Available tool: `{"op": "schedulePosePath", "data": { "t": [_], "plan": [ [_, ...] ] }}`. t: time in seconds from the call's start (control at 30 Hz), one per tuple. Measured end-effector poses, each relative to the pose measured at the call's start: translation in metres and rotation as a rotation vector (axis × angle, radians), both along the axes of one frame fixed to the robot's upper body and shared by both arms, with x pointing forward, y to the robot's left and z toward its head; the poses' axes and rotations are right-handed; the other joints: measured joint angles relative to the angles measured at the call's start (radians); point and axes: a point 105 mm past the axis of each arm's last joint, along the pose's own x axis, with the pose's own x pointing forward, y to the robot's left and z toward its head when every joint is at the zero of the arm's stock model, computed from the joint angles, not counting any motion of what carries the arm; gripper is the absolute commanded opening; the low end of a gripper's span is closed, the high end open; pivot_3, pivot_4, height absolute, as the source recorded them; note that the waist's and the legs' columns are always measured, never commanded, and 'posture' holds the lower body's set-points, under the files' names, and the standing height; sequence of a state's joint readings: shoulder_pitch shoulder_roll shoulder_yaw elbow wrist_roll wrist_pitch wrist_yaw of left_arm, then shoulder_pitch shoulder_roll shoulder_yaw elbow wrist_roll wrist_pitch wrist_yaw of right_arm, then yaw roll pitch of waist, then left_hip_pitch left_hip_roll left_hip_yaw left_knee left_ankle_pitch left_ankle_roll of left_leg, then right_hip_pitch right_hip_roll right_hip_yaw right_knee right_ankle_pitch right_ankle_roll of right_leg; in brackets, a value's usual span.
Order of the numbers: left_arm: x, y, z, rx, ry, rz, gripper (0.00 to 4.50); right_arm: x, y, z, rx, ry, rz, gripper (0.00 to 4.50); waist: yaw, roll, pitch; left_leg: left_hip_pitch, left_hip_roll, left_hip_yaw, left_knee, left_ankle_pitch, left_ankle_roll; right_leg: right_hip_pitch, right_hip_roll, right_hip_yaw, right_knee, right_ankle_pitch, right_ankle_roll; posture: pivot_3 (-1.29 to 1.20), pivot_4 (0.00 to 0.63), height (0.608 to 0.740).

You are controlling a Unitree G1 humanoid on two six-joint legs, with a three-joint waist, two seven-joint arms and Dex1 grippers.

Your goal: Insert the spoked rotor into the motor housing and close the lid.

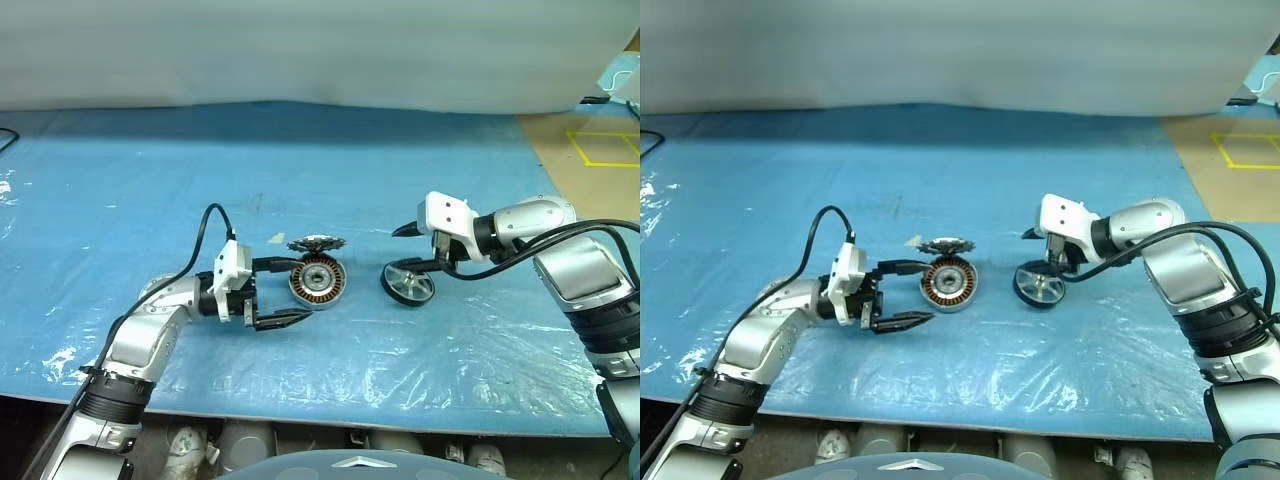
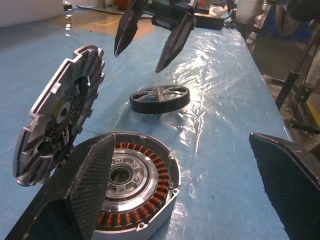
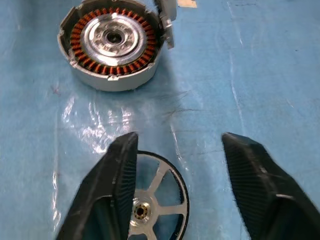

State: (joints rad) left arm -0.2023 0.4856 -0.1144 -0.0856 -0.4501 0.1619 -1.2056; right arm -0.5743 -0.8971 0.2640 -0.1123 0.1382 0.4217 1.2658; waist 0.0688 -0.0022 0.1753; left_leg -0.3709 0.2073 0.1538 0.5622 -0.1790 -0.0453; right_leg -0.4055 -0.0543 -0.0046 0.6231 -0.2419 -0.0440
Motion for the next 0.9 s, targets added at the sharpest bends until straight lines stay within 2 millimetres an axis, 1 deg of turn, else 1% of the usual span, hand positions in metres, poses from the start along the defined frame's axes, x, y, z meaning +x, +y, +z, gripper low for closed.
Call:
{"op": "schedulePosePath", "data": {
  "t": [0.1,0.2,0.3,0.5,0.63,0.73,0.9],
  "plan": [
    [-0.002,-0.005,-0.002,0.006,0.009,-0.019,4.5,-0.004,-0.003,-0.007,-0.056,0.035,0.057,3.7,0.001,0.0,0.0,-0.001,0.0,0.0,0.0,0.0,0.001,0.0,0.0,-0.001,0.0,0.0,0.0,0.0,0.15,0.74],
    [-0.004,-0.013,-0.01,0.066,0.008,-0.022,4.5,-0.003,-0.011,-0.015,-0.104,0.064,0.074,3.7,0.002,0.0,0.0,-0.001,0.0,0.0,0.001,-0.001,0.003,0.0,-0.001,-0.001,0.0,0.0,0.0,0.0,0.15,0.74],
    [-0.004,-0.019,-0.018,0.113,-0.002,-0.007,4.5,-0.003,-0.018,-0.018,-0.128,0.075,0.076,3.7,0.001,0.0,0.0,-0.001,0.0,0.0,0.003,-0.002,0.004,0.0,-0.001,-0.001,0.001,0.0,0.0,0.0,0.15,0.74],
    [-0.004,-0.021,-0.017,0.11,-0.049,-0.001,4.5,0.001,-0.03,-0.023,-0.188,0.049,0.069,3.7,0.0,0.0,0.0,0.0,0.001,0.0,0.004,-0.002,0.005,0.001,0.0,-0.001,0.002,0.0,0.0,0.0,0.15,0.74],
    [-0.002,-0.018,-0.021,0.117,-0.05,-0.001,4.5,0.004,-0.037,-0.028,-0.234,0.017,0.075,3.7,0.001,0.0,0.0,0.0,0.0,0.0,0.004,-0.001,0.008,0.001,-0.001,-0.001,0.002,0.0,0.0,0.0,0.15,0.74],
    [0.004,-0.019,-0.02,0.115,-0.056,0.002,4.5,0.007,-0.043,-0.033,-0.285,-0.02,0.09,3.7,0.001,0.0,0.0,0.0,0.0,0.0,0.004,-0.001,0.008,0.001,-0.001,-0.001,0.003,0.0,0.0,0.0,0.15,0.74],
    [0.01,-0.022,-0.017,0.105,-0.065,-0.001,4.5,0.007,-0.038,-0.034,-0.303,-0.051,0.127,3.7,0.0,0.0,0.0,0.0,0.0,0.0,0.004,-0.001,0.008,0.0,0.0,-0.001,0.003,0.0,0.0,0.0,0.15,0.74]
  ]
}}
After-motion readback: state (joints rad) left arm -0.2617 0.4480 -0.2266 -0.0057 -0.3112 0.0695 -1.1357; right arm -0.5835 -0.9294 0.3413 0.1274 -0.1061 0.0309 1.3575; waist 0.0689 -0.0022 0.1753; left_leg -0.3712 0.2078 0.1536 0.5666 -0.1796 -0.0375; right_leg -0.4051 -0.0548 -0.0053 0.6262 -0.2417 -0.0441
